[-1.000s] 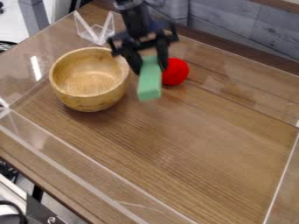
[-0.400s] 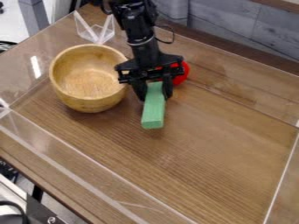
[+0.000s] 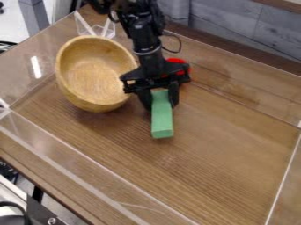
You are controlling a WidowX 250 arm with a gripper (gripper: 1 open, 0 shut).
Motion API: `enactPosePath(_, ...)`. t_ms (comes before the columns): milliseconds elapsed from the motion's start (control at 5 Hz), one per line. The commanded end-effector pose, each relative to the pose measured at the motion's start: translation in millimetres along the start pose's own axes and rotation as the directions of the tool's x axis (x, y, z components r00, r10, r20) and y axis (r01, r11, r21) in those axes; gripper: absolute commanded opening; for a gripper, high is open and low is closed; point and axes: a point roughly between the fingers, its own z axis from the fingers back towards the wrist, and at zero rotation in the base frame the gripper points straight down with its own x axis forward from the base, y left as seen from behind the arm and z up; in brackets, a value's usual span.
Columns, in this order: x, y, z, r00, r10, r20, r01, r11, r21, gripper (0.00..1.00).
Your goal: Remove the green stick from the brown bowl and put it on the table
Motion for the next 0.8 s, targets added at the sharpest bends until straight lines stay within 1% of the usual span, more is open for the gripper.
enactPosePath(0, -1.3, 5, 23.9, 0.999, 0.029, 0.046, -0.028, 0.999, -0.015, 0.00)
enactPosePath(200, -7.4, 14, 37.8, 0.996, 0.067, 0.053, -0.066, 0.998, -0.017, 0.00)
enactPosePath(400, -6.6, 16, 33.3, 0.995, 0.078, 0.054, -0.077, 0.997, -0.015, 0.00)
enactPosePath(600, -7.9, 17, 25.4, 0.995, 0.086, 0.052, -0.085, 0.996, -0.007, 0.00)
